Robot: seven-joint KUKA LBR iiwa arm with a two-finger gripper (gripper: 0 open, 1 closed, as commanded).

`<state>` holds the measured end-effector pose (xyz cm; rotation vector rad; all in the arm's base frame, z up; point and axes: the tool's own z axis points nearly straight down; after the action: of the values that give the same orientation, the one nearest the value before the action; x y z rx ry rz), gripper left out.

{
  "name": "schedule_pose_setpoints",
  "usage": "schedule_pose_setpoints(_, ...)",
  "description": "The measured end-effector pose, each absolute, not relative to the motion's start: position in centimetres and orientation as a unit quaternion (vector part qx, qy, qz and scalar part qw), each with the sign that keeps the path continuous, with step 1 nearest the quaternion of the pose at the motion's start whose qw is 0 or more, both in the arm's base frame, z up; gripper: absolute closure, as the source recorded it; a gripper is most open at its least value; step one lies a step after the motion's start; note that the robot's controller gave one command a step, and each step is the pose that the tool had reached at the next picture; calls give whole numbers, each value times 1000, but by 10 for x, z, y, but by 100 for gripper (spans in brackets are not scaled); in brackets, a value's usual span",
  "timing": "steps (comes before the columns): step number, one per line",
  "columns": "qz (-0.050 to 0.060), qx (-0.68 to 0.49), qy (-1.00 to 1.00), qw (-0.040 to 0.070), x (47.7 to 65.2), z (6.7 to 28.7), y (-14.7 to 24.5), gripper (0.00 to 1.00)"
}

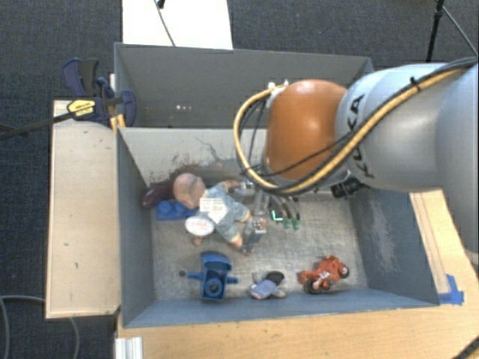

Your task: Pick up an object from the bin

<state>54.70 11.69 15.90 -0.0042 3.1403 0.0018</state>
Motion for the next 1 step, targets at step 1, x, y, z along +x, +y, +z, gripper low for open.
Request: schedule_pose_setpoints(1,1,0,1000,1,547,160,117,0)
